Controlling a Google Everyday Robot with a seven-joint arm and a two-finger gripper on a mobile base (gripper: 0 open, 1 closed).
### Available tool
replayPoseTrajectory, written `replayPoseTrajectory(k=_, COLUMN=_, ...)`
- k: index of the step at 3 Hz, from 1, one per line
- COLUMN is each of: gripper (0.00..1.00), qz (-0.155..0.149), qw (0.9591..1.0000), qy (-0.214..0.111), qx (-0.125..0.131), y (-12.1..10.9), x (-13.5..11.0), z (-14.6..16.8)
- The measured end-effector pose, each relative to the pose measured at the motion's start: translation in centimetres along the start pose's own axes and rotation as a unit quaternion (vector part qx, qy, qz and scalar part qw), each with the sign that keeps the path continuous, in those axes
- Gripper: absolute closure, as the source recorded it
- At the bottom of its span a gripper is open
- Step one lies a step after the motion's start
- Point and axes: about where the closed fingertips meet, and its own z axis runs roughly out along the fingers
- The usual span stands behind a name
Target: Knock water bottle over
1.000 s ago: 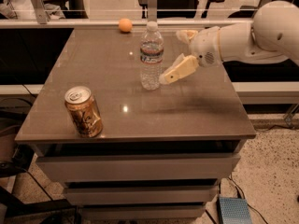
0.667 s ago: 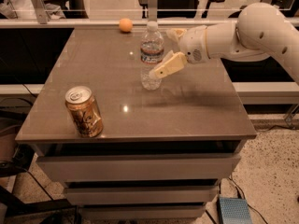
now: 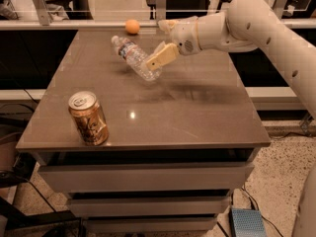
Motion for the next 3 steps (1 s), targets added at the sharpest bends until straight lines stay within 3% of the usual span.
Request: replayPoseTrajectory(k=3, gripper=0.00, qz=0.009, qw=0.9999, qy=0.011, qx=0.007, y=0.0, x=1.8, z=-2.3)
